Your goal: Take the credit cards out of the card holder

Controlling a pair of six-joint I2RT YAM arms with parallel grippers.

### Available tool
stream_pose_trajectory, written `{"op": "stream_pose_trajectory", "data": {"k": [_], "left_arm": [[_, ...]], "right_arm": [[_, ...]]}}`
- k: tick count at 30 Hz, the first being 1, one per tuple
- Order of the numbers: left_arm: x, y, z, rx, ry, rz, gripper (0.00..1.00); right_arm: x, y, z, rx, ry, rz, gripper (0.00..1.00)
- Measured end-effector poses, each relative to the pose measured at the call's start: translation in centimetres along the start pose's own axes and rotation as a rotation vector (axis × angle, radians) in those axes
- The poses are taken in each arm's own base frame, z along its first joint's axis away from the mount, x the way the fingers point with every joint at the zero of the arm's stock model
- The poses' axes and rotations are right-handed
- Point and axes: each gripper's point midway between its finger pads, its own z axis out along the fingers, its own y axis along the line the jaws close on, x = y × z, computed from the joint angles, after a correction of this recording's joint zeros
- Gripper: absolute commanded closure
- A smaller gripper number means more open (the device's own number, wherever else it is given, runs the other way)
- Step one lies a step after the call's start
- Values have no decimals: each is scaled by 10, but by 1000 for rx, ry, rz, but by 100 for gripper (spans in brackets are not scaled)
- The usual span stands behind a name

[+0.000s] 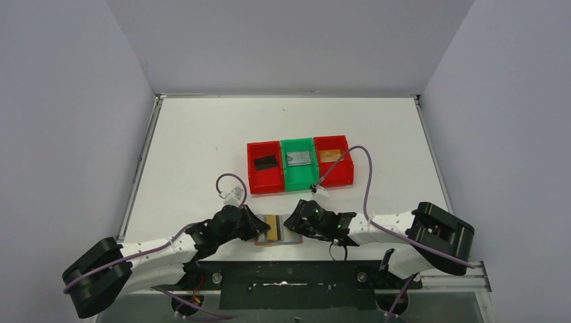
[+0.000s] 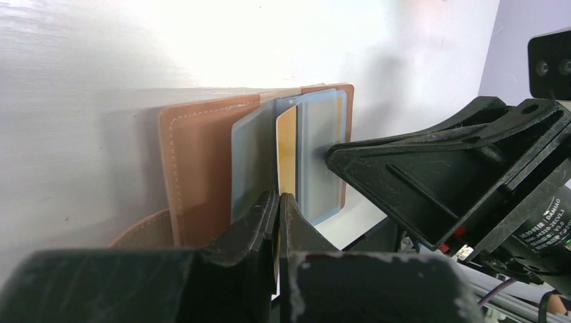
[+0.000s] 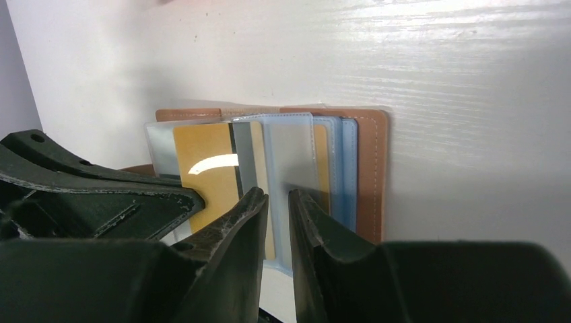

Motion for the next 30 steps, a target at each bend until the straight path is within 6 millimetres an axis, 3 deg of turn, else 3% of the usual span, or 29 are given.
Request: {"op": "stream_pose_trajectory", "data": {"k": [14,16,18,20,25,30], "left_arm": [[-13,-1,-10,-49,-21,106,100],[-16,-3,-11,-48,-28,117,100],[-18,-4,-13,-49,-37,125,100],[-21,-5,-15,-46,-47,134,100],[-32,-16,-20,-36,-78,159,100],[-40,-22,-24,-59,-89,189,100]], "right_arm": [[-13,-10,-17,43,-47,-58,72],[-23,-6,-27,28,-90,-60,65],[-37,3,-41,-14,-151,-50,47],[-51,9,-55,-54,-214,-43,38],[-85,14,-84,-104,-357,-51,33],[-102,2,-89,-72,-416,-85,32]]}}
